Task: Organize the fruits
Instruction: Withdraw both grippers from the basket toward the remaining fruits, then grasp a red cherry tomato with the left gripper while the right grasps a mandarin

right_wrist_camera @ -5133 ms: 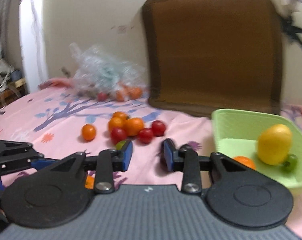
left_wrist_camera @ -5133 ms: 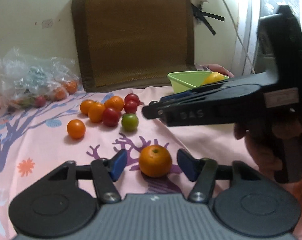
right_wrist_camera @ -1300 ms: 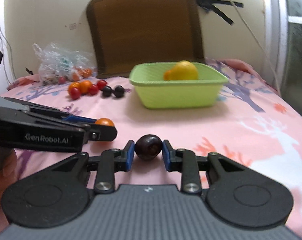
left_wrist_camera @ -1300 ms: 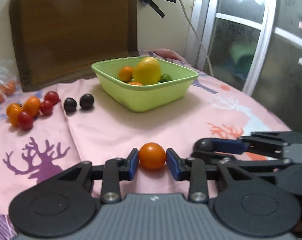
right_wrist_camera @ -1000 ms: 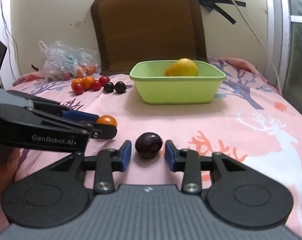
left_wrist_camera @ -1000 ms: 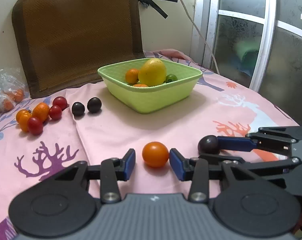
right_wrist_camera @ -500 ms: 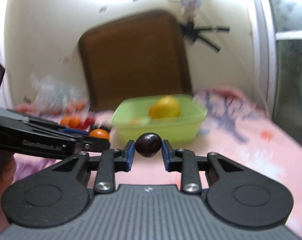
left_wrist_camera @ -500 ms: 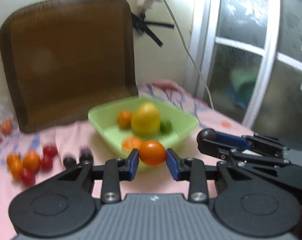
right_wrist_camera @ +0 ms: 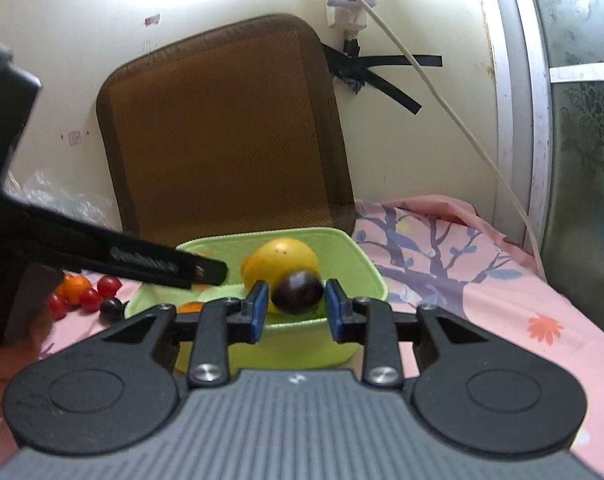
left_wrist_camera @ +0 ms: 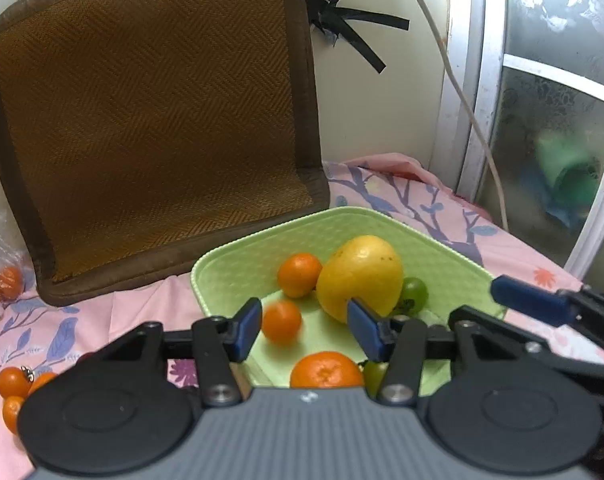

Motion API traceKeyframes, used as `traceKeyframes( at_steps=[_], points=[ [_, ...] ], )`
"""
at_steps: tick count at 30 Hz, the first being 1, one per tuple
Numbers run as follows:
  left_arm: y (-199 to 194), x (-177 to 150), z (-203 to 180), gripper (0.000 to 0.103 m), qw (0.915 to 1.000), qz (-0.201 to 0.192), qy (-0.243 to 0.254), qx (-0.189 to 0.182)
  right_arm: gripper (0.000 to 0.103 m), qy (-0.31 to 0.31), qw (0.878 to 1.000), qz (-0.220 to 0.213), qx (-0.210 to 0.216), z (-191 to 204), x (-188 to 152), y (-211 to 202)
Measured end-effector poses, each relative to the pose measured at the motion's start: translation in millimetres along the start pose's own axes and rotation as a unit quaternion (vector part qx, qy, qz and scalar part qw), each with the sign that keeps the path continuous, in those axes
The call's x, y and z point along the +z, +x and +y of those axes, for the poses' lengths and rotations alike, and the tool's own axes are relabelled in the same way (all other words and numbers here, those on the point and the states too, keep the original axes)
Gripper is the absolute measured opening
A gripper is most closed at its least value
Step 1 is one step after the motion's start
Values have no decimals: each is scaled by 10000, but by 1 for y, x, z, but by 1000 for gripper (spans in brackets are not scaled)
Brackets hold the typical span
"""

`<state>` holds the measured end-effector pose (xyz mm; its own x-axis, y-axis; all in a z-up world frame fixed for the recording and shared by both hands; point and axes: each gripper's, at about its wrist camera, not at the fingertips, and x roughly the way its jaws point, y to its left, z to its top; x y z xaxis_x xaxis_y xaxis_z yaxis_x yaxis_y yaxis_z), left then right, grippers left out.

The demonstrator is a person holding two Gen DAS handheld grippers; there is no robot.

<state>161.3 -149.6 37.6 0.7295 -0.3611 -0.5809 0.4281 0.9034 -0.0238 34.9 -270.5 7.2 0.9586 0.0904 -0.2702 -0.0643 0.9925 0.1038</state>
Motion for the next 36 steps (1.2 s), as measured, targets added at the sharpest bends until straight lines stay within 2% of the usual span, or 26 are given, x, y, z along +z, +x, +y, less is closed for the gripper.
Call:
traceKeyframes(
  at_steps=[1, 3, 8, 12, 15, 18, 22, 26, 29, 33, 36],
  points=[
    [0, 0, 0, 52, 10000, -10, 1, 5, 47, 47, 10000, -24, -14, -2, 0, -1],
    [-7, 2, 3, 52, 9999, -76, -1, 69, 47, 158, 9999, -17, 0, -5, -1, -1],
    [-57, 6, 34, 52, 9971, -618, -417, 127, 47, 374, 9991, -124, -151, -11, -1, -5],
    [-103, -10, 70, 53, 9920, -898, -687, 563, 47, 664, 9974, -116, -248, -20, -3, -3],
    [-126, -32, 93, 54, 9875, -884, -777, 1050, 46, 883, 9955, -118, -328, -26, -4, -3],
    [-140, -58, 119, 54, 9826, -674, -1034, 1387, 47, 949, 9946, -166, -394, -25, -4, -8],
    [-149, -89, 152, 54, 9749, -416, -1331, 1737, 47, 920, 9951, -321, -172, -9, -2, -26],
    [-149, -103, 171, 54, 9726, -346, -1603, 1649, 46, 671, 9970, -208, 338, 28, -1, -37],
    [-139, -102, 170, 54, 9755, -315, -1640, 1431, 46, 179, 9969, 110, 758, 65, -3, -30],
    [-123, -99, 151, 54, 9833, -236, -1353, 1191, 36, -618, 9916, 467, 1033, 108, -7, -7],
    [-106, -92, 139, 54, 9875, -153, -1089, 1131, 34, -768, 9875, 667, 1206, 122, -1, 17]
  ],
)
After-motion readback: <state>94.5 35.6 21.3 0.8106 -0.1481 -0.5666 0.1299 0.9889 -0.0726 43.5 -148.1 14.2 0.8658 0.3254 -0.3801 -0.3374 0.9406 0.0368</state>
